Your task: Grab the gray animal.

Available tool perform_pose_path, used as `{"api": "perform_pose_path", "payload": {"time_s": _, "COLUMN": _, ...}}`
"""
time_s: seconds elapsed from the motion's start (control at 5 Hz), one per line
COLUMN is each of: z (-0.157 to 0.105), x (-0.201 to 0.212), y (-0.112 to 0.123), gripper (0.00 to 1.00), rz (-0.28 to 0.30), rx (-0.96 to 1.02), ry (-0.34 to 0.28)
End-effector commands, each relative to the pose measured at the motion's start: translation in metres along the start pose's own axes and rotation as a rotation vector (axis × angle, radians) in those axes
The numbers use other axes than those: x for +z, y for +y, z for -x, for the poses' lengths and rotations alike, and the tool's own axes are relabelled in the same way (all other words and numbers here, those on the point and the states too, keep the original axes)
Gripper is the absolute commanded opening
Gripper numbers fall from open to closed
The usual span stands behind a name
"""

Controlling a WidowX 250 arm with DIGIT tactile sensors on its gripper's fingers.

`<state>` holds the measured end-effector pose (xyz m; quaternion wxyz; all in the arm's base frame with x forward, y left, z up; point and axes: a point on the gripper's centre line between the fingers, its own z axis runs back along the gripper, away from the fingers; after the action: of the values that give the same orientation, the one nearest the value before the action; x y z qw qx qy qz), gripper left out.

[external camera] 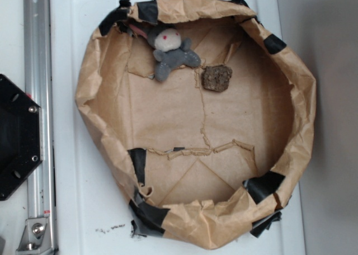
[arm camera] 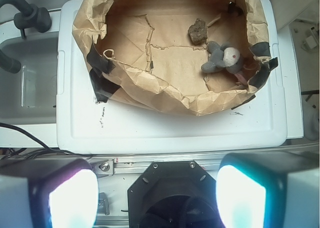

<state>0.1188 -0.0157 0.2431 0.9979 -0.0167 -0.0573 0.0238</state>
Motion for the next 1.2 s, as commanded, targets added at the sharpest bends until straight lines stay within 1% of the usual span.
{"api": "perform_pose_path", "payload": {"time_s": 0.0, "z": 0.0, "x": 0.0, "y": 0.0, "gripper": 1.0, "rz": 0.0, "rx": 0.0, "ry": 0.0}}
{"api": "perform_pose_path", "payload": {"time_s": 0.2, "z": -0.037, "x": -0.025, "y": 0.028, "gripper": 1.0, "rz": -0.02, "rx": -0.169, "ry": 0.069}}
{"api": "perform_pose_path", "payload": {"time_s": 0.4, "z": -0.061, "x": -0.048, "y": 0.04, "gripper": 1.0, "rz": -0.101, "rx": -0.235, "ry": -0.002}}
{"api": "perform_pose_path", "payload": {"time_s": 0.6, "z": -0.095, "x": -0.089, "y": 0.063, "gripper": 1.0, "rz": -0.185, "rx": -0.417, "ry": -0.052}}
{"api": "perform_pose_path", "payload": {"time_s": 0.8, "z": -0.114, "x": -0.129, "y": 0.073, "gripper": 1.0, "rz": -0.249, "rx": -0.55, "ry": -0.036}}
{"api": "perform_pose_path", "payload": {"time_s": 1.0, "z": -0.13, "x": -0.163, "y": 0.075, "gripper": 1.0, "rz": -0.276, "rx": -0.678, "ry": 0.014}}
